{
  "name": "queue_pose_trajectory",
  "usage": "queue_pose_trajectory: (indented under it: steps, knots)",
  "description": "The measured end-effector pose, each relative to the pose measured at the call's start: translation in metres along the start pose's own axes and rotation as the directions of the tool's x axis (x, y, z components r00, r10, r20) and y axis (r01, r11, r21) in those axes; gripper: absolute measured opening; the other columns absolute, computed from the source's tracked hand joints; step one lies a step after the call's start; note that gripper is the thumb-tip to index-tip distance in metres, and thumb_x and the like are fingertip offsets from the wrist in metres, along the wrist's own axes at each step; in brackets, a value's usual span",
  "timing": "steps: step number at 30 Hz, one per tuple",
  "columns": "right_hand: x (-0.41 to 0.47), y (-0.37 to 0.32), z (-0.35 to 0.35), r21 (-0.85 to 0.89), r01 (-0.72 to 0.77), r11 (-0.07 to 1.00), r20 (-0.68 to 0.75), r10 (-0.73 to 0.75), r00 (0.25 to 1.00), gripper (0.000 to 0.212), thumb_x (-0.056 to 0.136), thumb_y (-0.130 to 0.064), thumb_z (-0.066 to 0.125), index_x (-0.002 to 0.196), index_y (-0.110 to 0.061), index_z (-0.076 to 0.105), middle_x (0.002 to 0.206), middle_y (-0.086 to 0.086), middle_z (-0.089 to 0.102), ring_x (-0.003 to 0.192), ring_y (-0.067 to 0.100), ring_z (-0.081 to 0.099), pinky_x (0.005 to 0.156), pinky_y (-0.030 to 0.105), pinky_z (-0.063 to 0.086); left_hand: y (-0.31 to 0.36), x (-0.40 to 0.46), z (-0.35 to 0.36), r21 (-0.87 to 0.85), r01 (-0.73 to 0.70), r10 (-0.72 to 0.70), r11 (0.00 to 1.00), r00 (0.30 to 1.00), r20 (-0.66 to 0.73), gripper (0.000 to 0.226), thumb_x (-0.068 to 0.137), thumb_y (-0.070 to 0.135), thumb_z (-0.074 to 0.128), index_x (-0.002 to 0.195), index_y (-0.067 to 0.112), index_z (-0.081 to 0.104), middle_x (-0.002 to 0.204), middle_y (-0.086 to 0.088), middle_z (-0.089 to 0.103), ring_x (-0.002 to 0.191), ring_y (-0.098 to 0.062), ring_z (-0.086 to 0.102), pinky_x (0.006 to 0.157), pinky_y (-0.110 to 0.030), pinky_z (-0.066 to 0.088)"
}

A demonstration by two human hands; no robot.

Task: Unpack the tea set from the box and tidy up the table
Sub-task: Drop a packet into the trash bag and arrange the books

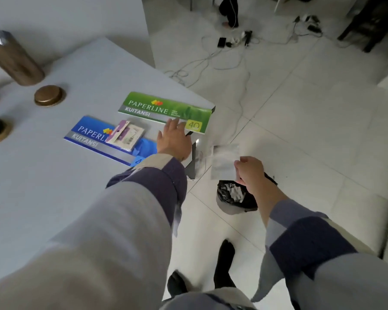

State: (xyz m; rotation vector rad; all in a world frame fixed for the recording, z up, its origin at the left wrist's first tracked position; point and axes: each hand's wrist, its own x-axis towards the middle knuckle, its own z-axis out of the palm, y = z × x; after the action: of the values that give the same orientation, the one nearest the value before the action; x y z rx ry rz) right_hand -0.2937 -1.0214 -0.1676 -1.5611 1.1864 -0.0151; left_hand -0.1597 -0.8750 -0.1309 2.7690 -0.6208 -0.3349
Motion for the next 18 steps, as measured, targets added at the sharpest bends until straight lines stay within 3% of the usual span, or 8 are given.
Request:
queue_pose_trajectory:
  steps: [3, 6, 9, 11, 13, 15, 18]
  knots:
    - [0.034, 0.020, -0.028, -0.032, -0.074, 0.997, -0.068, 0.071, 0.995, 0.031, 0.087, -0.011, 0.051, 0.061, -0.027, 0.047, 0.051, -0.007, 0.052, 0.057, 0.016, 0.046, 0.064, 0.028, 0.047, 0.012, 0.031, 0.011, 0.051, 0.011, -0.011, 0.999, 1.000, 0.008, 0.055, 0.100, 0.031, 0.034, 0.151, 0.017, 0.018, 0.159, -0.002, 0.010, 0.147, -0.021, 0.003, 0.118, -0.047, 0.010]
    - [0.067, 0.037, -0.047, -0.168, -0.117, 0.979, -0.115, 0.099, 0.988, 0.036, 0.090, -0.008, 0.045, 0.057, -0.020, 0.042, 0.052, 0.001, 0.044, 0.052, 0.017, 0.043, 0.052, 0.022, 0.038, 0.017, 0.058, 0.024, 0.035, 0.023, -0.022, 0.999, 0.999, -0.042, 0.053, 0.099, 0.031, 0.032, 0.150, 0.017, 0.022, 0.159, -0.001, 0.011, 0.147, -0.022, 0.004, 0.118, -0.049, 0.009]
    - [0.095, 0.051, -0.056, -0.249, -0.132, 0.959, -0.106, 0.108, 0.988, 0.030, 0.091, -0.010, 0.046, 0.065, -0.023, 0.052, 0.066, 0.001, 0.053, 0.074, 0.027, 0.056, 0.065, 0.028, 0.049, 0.015, 0.071, 0.045, 0.021, 0.056, -0.053, 0.998, 0.991, -0.122, 0.052, 0.099, 0.031, 0.030, 0.149, 0.019, 0.024, 0.158, 0.001, 0.016, 0.146, -0.020, 0.008, 0.118, -0.046, 0.006]
    - [0.112, 0.055, -0.061, -0.366, -0.158, 0.917, -0.076, 0.140, 0.987, 0.025, 0.094, -0.007, 0.042, 0.093, -0.009, 0.067, 0.092, 0.013, 0.066, 0.091, 0.033, 0.062, 0.075, 0.033, 0.052, 0.014, 0.072, 0.059, 0.036, 0.075, -0.066, 0.997, 0.977, -0.202, 0.050, 0.100, 0.031, 0.028, 0.149, 0.020, 0.025, 0.158, 0.002, 0.018, 0.146, -0.018, 0.010, 0.118, -0.044, 0.006]
    - [0.121, 0.056, -0.065, -0.384, -0.196, 0.902, -0.081, 0.178, 0.981, 0.035, 0.096, -0.011, 0.042, 0.129, -0.008, 0.054, 0.128, 0.012, 0.058, 0.110, 0.034, 0.059, 0.093, 0.037, 0.049, 0.012, 0.068, 0.065, 0.071, 0.072, -0.051, 0.995, 0.964, -0.261, 0.050, 0.100, 0.031, 0.025, 0.149, 0.022, 0.024, 0.158, 0.004, 0.019, 0.146, -0.016, 0.010, 0.118, -0.043, 0.007]
    - [0.130, 0.058, -0.069, -0.388, -0.225, 0.894, -0.112, 0.196, 0.974, 0.044, 0.096, -0.016, 0.044, 0.139, -0.011, 0.044, 0.137, 0.011, 0.051, 0.117, 0.033, 0.055, 0.097, 0.036, 0.046, 0.011, 0.070, 0.069, 0.093, 0.074, -0.045, 0.993, 0.958, -0.284, 0.049, 0.100, 0.032, 0.023, 0.149, 0.022, 0.024, 0.157, 0.005, 0.019, 0.146, -0.015, 0.011, 0.118, -0.042, 0.007]
    - [0.139, 0.057, -0.068, -0.351, -0.247, 0.903, -0.071, 0.238, 0.969, 0.044, 0.097, -0.018, 0.045, 0.140, -0.011, 0.043, 0.137, 0.012, 0.051, 0.122, 0.030, 0.052, 0.097, 0.032, 0.042, 0.009, 0.070, 0.071, 0.109, 0.077, -0.041, 0.991, 0.953, -0.301, 0.049, 0.100, 0.032, 0.023, 0.148, 0.023, 0.026, 0.157, 0.005, 0.021, 0.146, -0.014, 0.012, 0.118, -0.042, 0.008]
